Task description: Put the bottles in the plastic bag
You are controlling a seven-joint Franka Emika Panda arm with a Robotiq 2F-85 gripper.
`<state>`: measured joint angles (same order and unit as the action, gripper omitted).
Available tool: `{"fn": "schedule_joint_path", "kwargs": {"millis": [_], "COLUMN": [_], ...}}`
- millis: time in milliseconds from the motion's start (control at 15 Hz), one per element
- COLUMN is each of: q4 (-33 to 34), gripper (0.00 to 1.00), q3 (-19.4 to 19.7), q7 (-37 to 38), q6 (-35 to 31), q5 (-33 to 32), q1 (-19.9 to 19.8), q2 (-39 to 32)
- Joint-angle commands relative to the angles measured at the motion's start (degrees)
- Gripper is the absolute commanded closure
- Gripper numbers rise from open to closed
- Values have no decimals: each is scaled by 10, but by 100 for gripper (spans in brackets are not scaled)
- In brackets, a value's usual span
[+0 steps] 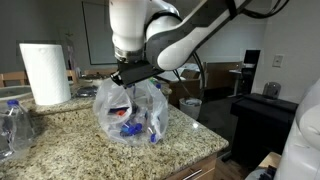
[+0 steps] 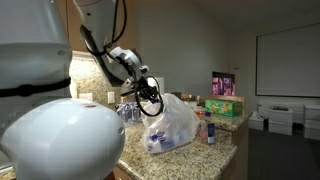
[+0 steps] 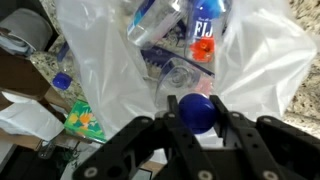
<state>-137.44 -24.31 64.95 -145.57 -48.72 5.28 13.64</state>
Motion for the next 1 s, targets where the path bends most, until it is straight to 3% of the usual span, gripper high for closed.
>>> {"fn": "schedule_joint_path", "kwargs": {"millis": [0, 333, 800, 867, 933], "q4": [-41, -81, -53, -46, -41], "gripper": [89, 89, 89, 89, 40], "q3": [-12, -14, -11, 31, 37], "q7": [96, 217, 426, 443, 461], "q6": [-41, -38, 27, 46, 63], "q5": [-124, -260, -442, -452, -460], "q1": [-29, -32, -24, 20, 26], "q2": [-11, -47, -144, -162, -177]}}
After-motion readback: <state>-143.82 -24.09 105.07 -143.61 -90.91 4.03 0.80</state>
